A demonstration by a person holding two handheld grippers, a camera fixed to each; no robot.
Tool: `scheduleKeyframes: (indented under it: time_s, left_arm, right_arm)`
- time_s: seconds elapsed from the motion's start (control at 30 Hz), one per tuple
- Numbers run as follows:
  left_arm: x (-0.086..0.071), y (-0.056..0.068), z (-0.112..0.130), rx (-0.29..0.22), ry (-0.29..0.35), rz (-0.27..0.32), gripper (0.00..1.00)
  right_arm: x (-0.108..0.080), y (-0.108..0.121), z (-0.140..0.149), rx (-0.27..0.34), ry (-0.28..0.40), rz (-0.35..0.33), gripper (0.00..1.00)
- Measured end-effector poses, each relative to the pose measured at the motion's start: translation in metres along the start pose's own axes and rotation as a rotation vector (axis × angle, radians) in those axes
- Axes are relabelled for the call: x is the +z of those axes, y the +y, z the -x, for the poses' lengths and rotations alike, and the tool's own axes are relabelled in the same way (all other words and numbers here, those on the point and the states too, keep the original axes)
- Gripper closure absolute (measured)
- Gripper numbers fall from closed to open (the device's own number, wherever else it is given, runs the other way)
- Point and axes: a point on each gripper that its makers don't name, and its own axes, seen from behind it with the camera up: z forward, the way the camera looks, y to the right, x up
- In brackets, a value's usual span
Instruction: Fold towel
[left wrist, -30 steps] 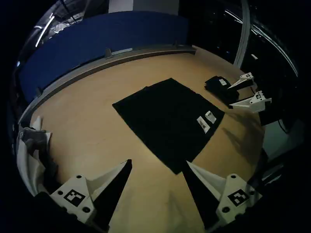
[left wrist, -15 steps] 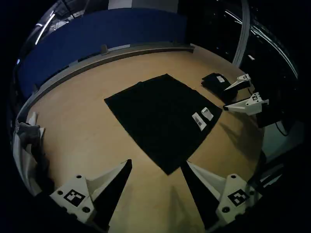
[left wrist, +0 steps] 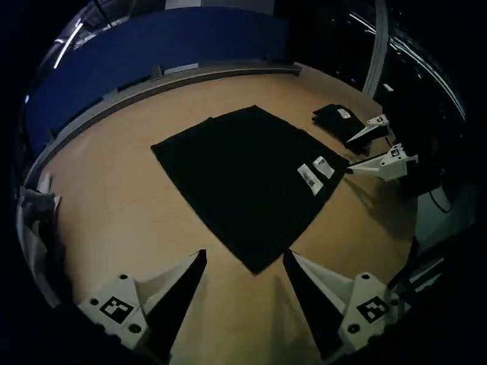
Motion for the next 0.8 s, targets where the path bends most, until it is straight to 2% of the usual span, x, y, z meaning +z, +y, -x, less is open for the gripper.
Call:
scheduleKeyframes:
  time_s: [0.27,0.53,0.8]
  left_arm:
    - [0.012,0.004,0.008,0.007,-0.014,-0.004,0.07]
    - [0.018,0.007,0.013,0.061,-0.029,-0.006,0.08]
    - [0.023,0.009,0.023,0.088,-0.062,-0.021,0.28]
  right_arm:
    - [0.003,0.001,0.003,0.000,0.003,-0.004,0.02]
    - [0.005,0.002,0.004,-0.013,0.002,-0.004,0.07]
    - [0.006,0.001,0.008,-0.012,-0.002,-0.005,0.25]
